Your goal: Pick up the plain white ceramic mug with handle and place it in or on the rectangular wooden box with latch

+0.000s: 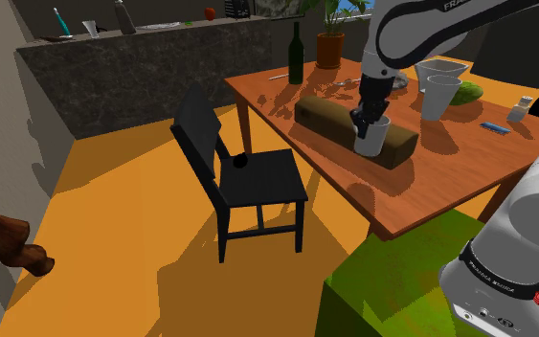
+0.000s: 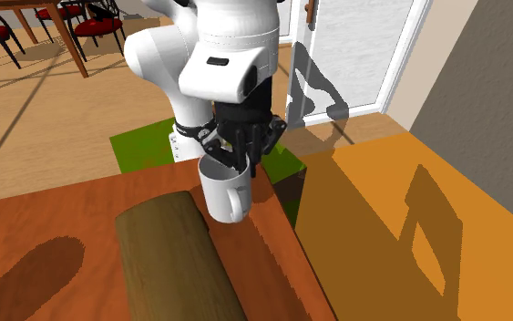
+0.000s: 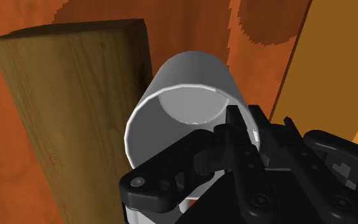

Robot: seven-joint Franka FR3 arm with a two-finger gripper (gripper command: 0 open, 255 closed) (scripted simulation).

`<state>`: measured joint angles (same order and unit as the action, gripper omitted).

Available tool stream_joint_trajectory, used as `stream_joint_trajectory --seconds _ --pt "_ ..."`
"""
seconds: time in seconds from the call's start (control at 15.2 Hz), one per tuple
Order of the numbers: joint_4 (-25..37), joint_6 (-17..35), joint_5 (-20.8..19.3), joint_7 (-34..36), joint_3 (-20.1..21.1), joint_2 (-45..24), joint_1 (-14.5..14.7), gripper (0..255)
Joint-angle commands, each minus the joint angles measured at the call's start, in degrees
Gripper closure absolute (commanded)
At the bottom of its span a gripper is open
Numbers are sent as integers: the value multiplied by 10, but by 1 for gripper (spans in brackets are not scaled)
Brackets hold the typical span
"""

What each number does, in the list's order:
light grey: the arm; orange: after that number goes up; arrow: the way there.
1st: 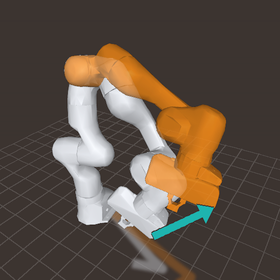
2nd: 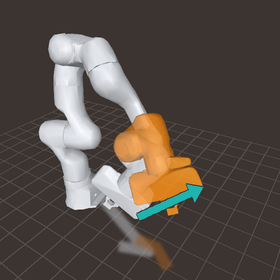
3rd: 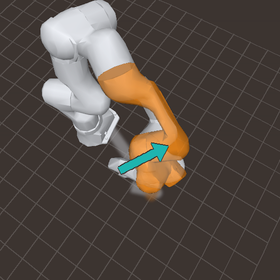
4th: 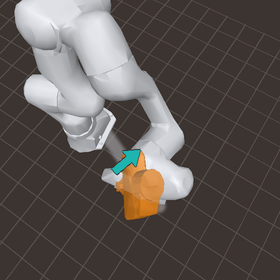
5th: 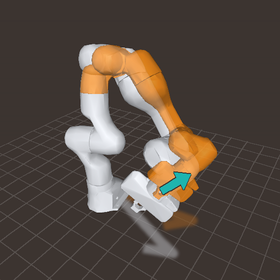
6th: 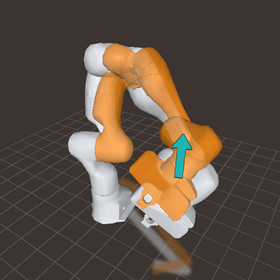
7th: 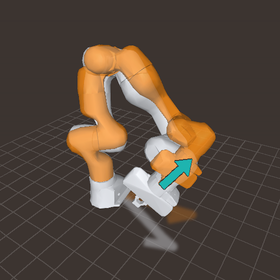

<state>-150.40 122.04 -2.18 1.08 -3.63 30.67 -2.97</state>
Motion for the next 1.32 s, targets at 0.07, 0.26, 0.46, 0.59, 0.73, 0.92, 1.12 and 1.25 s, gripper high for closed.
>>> stream_joint_trajectory --seconds 0.07,0.26,0.46,0.59,0.73,0.92,1.12,1.25 --pt "17 -27 0 0 1 9 0 255" --pt "35 -53 1 0 1 17 0 255" --pt "54 -78 1 0 2 23 0 255" --pt "67 -94 2 0 3 27 1 255" --pt "81 -110 2 0 3 29 1 255" --pt "102 -134 2 0 4 32 1 255" --pt "120 -154 3 0 4 34 1 255" --pt "156 -148 -1 -16 -8 -9 -3 255"
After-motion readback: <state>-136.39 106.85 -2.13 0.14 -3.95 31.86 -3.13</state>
